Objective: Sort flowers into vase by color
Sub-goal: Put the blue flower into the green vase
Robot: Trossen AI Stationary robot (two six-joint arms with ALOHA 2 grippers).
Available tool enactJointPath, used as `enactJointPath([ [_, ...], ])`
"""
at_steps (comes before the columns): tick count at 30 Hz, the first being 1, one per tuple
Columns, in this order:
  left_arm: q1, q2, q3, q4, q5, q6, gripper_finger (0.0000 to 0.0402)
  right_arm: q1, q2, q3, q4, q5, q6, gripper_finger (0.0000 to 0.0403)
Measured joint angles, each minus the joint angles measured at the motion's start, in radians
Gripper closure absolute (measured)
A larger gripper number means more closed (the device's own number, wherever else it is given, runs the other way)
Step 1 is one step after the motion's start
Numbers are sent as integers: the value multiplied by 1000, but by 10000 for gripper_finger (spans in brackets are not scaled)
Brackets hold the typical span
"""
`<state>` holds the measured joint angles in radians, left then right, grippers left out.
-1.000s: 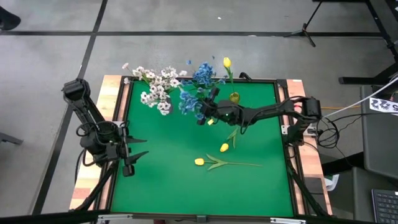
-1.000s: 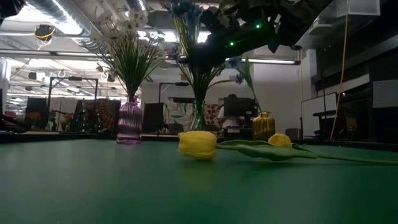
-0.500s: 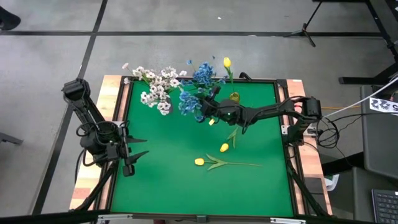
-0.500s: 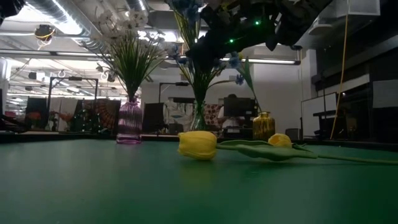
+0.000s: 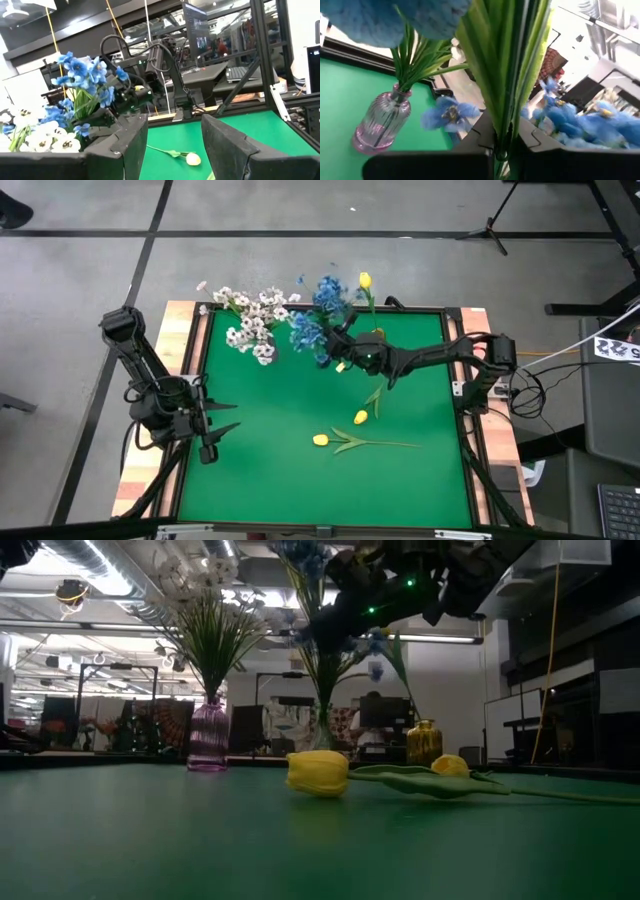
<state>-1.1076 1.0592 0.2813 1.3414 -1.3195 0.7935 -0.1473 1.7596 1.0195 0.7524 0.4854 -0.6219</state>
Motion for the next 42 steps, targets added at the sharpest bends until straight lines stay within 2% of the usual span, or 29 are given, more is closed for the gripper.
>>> enactJointPath([
  [12,0,0,0,0,-3,-9,219,-12,1,0,-55,-23,61,385],
  [20,0,0,0,0,-3,-13,219,-34,1,2,-104,19,174,386],
  [32,0,0,0,-25,-5,-29,219,-37,12,2,-119,11,247,386],
  [42,0,0,0,-26,-12,-32,219,-1,-11,0,-108,18,252,386],
])
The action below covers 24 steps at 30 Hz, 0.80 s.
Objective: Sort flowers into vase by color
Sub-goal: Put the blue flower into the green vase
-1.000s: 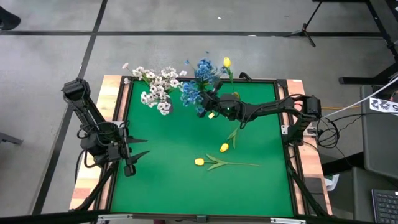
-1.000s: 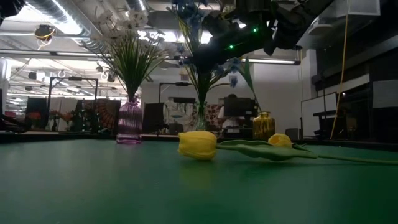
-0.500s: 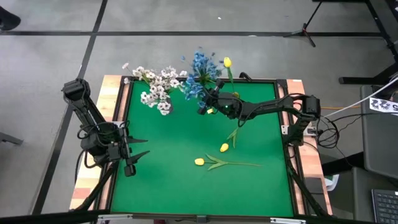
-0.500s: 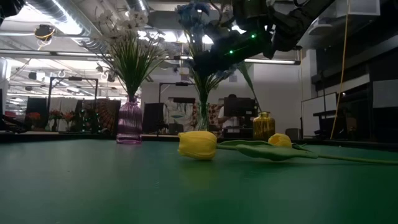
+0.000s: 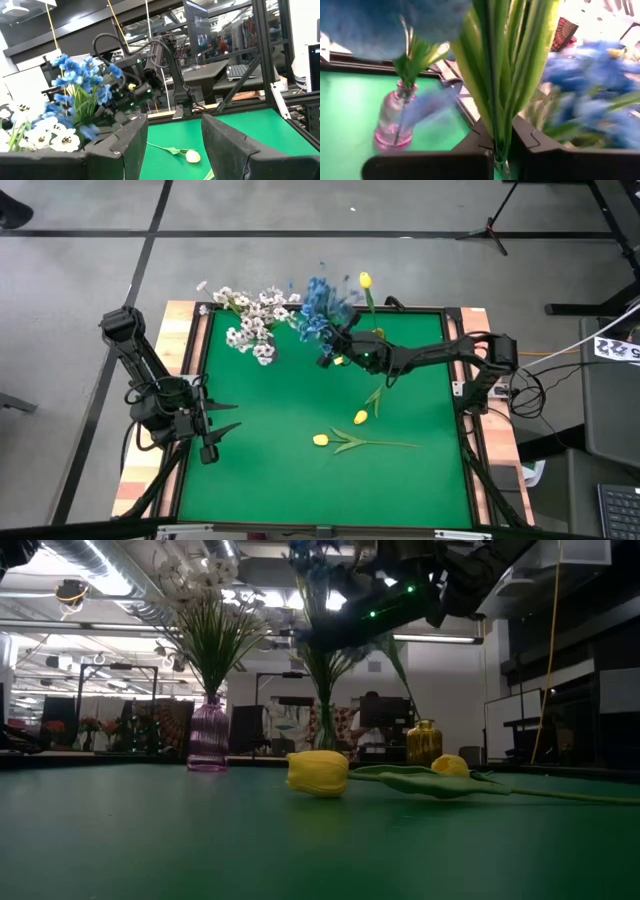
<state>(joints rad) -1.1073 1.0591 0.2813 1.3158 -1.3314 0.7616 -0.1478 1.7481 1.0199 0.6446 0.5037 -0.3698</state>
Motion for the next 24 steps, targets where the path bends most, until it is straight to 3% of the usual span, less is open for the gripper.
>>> enactJointPath([
  [10,0,0,0,0,-1,18,219,26,-64,-1,-46,80,-27,386],
  [24,0,0,0,1,-1,22,219,10,-76,0,-65,27,-12,386],
])
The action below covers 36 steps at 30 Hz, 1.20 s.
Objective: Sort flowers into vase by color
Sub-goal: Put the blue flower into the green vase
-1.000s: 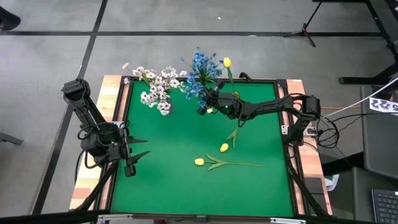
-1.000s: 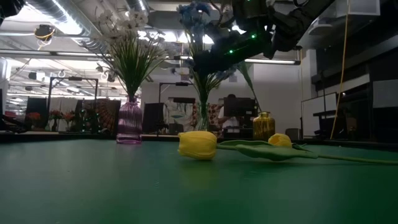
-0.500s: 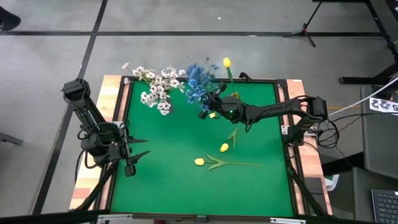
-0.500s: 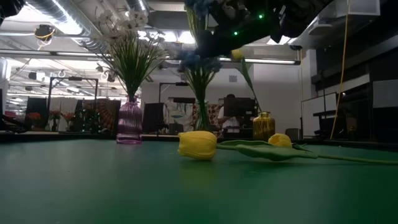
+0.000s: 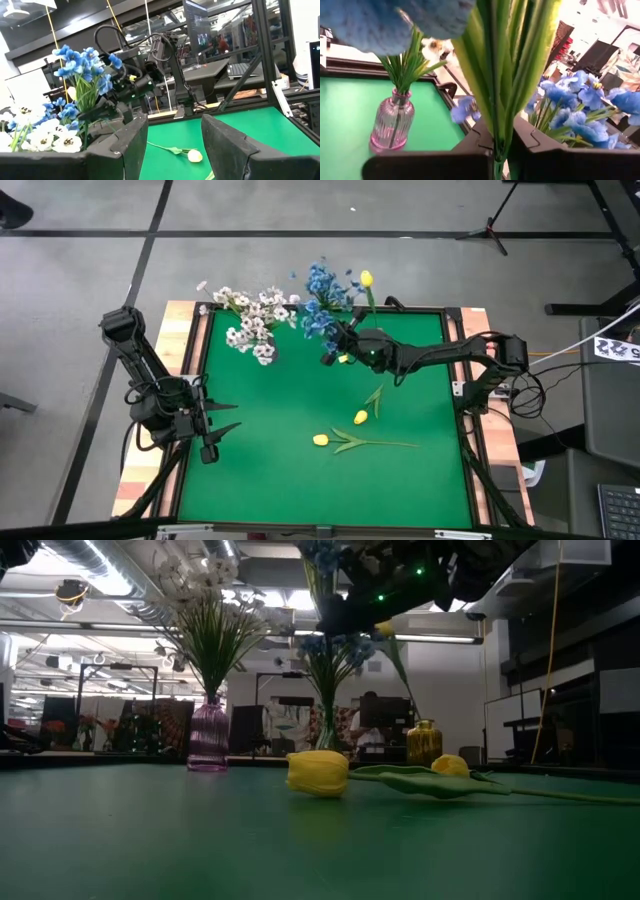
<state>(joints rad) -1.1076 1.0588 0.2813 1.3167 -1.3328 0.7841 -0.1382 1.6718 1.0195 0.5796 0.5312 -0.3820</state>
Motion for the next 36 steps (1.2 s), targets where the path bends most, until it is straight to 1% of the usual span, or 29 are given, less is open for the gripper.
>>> enactJointPath([
  [3,0,0,0,0,-15,-1,219,22,-26,0,-29,-12,8,386],
  [6,0,0,0,0,-43,-1,219,68,-101,0,-120,-22,5,386],
  [8,0,0,0,0,-57,-1,219,106,-166,0,-192,9,-15,386],
  [10,0,0,0,1,-58,0,219,144,-227,0,-226,51,-20,386],
  [13,0,0,0,1,-58,0,219,187,-295,2,-297,52,27,386],
  [15,0,0,0,1,-58,-5,219,207,-301,2,-362,51,79,386],
  [18,0,0,0,1,-62,-10,219,242,-294,-2,-499,138,153,386],
  [20,0,0,0,1,-75,-11,219,253,-296,-1,-559,208,186,386],
  [22,1,0,0,1,-82,-11,219,247,-298,-15,-573,278,245,386],
  [23,2,0,0,1,-82,-10,219,229,-298,-30,-566,279,258,386],
  [25,2,0,0,3,-82,-4,219,176,-296,-68,-510,236,272,386],
  [32,2,0,0,3,-84,-18,219,-32,-291,-279,-44,36,267,386],
  [34,2,0,0,3,-84,-18,219,-81,-276,-316,90,-23,270,386],
  [36,2,0,0,4,-85,-16,219,-121,-249,-326,182,-81,279,386],
])
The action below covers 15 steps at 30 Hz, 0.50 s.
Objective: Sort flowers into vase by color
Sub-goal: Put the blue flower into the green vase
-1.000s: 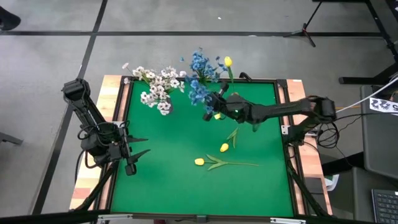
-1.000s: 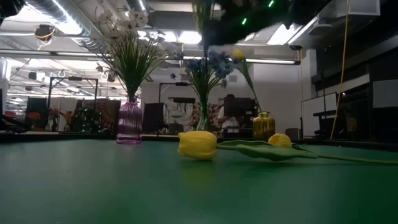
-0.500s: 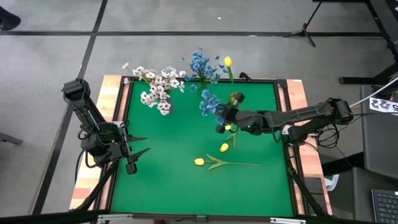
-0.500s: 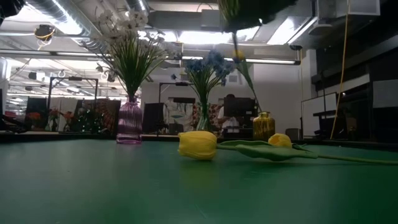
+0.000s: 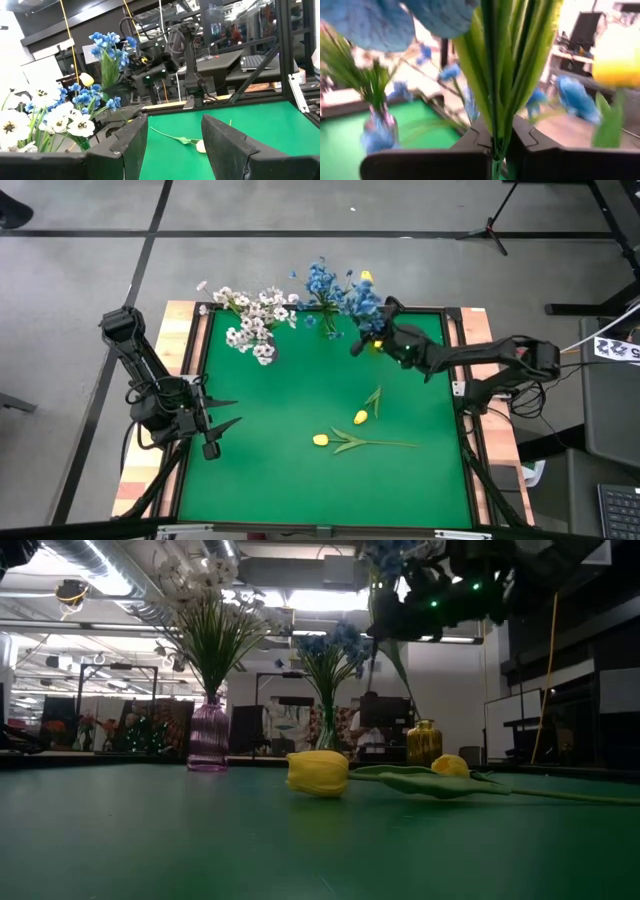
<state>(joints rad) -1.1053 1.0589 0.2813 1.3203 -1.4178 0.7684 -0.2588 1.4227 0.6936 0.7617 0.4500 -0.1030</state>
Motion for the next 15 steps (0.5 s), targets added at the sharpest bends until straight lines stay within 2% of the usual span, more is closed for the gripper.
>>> enactJointPath([
  [4,0,0,0,0,-3,15,219,-49,90,37,111,-92,2,386],
  [10,0,0,0,0,-6,10,219,-78,222,161,116,-158,-8,386],
  [15,0,-1,0,-1,-15,10,219,-76,226,210,84,-184,-60,386],
])
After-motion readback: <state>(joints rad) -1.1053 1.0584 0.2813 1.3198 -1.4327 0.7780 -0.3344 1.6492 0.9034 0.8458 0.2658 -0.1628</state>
